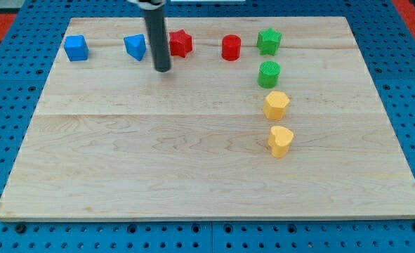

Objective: Adjust the red star horizontal to the red circle

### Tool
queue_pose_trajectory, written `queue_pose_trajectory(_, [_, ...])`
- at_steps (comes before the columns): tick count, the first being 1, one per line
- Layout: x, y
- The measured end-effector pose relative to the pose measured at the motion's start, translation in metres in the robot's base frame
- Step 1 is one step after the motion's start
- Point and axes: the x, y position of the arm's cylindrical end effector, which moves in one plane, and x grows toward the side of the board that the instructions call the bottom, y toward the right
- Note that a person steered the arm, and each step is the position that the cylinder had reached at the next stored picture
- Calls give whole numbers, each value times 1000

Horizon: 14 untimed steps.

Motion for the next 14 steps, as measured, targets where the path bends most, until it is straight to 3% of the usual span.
queue_pose_trajectory(3, [-27, 49])
queue_pose_trajectory(6, [-89, 52])
queue_pose_trajectory(7, [-111, 21])
queue_pose_trajectory(8, [-101, -21])
queue_pose_trajectory(9, [-85, -26])
queue_pose_trajectory(11, [-113, -12])
queue_pose_trajectory(14, [-84, 8])
